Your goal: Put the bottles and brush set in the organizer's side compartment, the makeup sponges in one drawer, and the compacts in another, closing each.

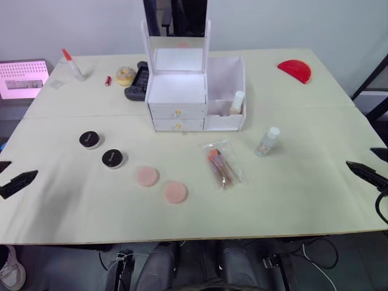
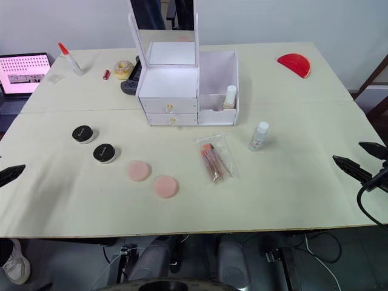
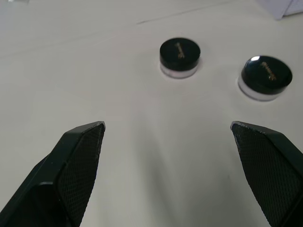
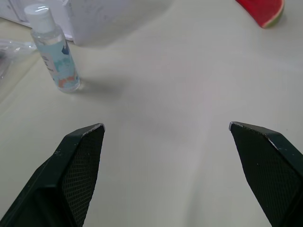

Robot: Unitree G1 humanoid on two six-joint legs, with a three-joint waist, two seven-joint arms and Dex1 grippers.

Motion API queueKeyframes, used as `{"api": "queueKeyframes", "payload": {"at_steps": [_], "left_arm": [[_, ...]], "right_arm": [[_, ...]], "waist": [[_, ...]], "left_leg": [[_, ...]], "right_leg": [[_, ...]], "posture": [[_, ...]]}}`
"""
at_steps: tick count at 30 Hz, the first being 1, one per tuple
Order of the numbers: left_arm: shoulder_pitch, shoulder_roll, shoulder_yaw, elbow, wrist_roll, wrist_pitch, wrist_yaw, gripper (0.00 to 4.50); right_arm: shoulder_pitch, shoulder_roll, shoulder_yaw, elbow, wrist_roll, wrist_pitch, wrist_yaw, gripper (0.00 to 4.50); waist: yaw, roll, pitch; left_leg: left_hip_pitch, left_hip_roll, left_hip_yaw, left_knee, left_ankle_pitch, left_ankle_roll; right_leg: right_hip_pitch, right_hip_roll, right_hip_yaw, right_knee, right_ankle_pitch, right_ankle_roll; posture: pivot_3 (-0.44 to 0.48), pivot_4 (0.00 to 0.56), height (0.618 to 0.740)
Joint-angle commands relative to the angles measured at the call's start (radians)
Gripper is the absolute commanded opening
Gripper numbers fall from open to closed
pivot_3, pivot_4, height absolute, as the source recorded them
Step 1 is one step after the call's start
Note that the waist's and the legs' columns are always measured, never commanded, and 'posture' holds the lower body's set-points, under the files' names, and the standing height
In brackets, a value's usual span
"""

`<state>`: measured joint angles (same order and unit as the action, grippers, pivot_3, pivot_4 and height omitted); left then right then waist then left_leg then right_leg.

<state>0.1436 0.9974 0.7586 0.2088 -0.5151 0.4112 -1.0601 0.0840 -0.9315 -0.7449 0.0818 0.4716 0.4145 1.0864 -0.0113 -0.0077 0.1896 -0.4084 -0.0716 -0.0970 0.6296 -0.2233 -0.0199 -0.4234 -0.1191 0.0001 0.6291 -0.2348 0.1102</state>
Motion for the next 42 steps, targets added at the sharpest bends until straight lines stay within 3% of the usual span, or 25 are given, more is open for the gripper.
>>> {"api": "queueKeyframes", "payload": {"at_steps": [1, 6, 10, 15, 20, 27, 42], "left_arm": [[-0.057, -0.016, -0.06, -0.16, -0.067, 0.056, 0.013, 4.5], [-0.165, -0.054, -0.212, -0.374, -0.142, 0.145, 0.036, 4.5], [-0.361, -0.099, -0.379, -0.492, -0.244, 0.24, 0.052, 4.5], [-0.571, -0.148, -0.542, -0.492, -0.273, 0.291, 0.014, 4.5], [-0.655, -0.157, -0.63, -0.451, -0.24, 0.278, -0.041, 4.5], [-0.705, -0.185, -0.686, -0.424, -0.204, 0.255, -0.063, 4.5], [-0.687, -0.188, -0.662, -0.452, -0.208, 0.269, -0.046, 4.5]], "right_arm": [[-0.036, -0.016, 0.033, -0.167, 0.067, 0.088, -0.053, 4.48], [-0.134, -0.002, 0.138, -0.334, 0.109, 0.248, -0.204, 4.48], [-0.247, 0.03, 0.25, -0.378, 0.101, 0.335, -0.339, 4.48], [-0.357, 0.106, 0.357, -0.365, 0.077, 0.383, -0.462, 4.48], [-0.393, 0.158, 0.428, -0.368, 0.072, 0.403, -0.507, 4.48], [-0.428, 0.198, 0.479, -0.33, 0.036, 0.388, -0.548, 4.48], [-0.452, 0.227, 0.521, -0.257, 0.005, 0.345, -0.542, 4.48]], "waist": [[0.0, 0.0, 0.0], [0.001, -0.001, 0.0], [0.003, -0.002, 0.0], [0.002, -0.003, 0.001], [-0.003, -0.003, 0.001], [0.0, -0.003, 0.001], [-0.001, -0.003, 0.001]], "left_leg": [[0.0, 0.0, 0.0, 0.0, 0.0, 0.0], [0.0, 0.0, 0.0, 0.002, 0.0, 0.0], [-0.001, 0.0, 0.0, 0.001, 0.0, 0.001], [-0.001, -0.001, 0.003, 0.002, 0.001, 0.001], [-0.001, 0.0, 0.007, 0.001, 0.001, 0.001], [-0.001, 0.0, 0.007, 0.003, 0.001, 0.001], [-0.001, 0.0, 0.007, 0.003, 0.001, 0.001]], "right_leg": [[0.0, 0.0, 0.0, 0.0, 0.0, 0.0], [0.0, 0.0, 0.0, 0.001, 0.001, 0.0], [0.0, 0.001, 0.0, 0.0, 0.001, 0.0], [0.0, 0.003, 0.0, 0.001, 0.003, 0.003], [-0.001, 0.005, 0.001, 0.001, 0.003, 0.004], [0.0, 0.005, 0.001, 0.001, 0.003, 0.004], [0.0, 0.006, 0.001, 0.001, 0.004, 0.005]], "posture": [[0.0, 0.15, 0.737], [0.0, 0.15, 0.737], [0.0, 0.15, 0.737], [0.0, 0.15, 0.737], [0.0, 0.15, 0.737], [0.0, 0.15, 0.737], [0.0, 0.15, 0.737]]}}
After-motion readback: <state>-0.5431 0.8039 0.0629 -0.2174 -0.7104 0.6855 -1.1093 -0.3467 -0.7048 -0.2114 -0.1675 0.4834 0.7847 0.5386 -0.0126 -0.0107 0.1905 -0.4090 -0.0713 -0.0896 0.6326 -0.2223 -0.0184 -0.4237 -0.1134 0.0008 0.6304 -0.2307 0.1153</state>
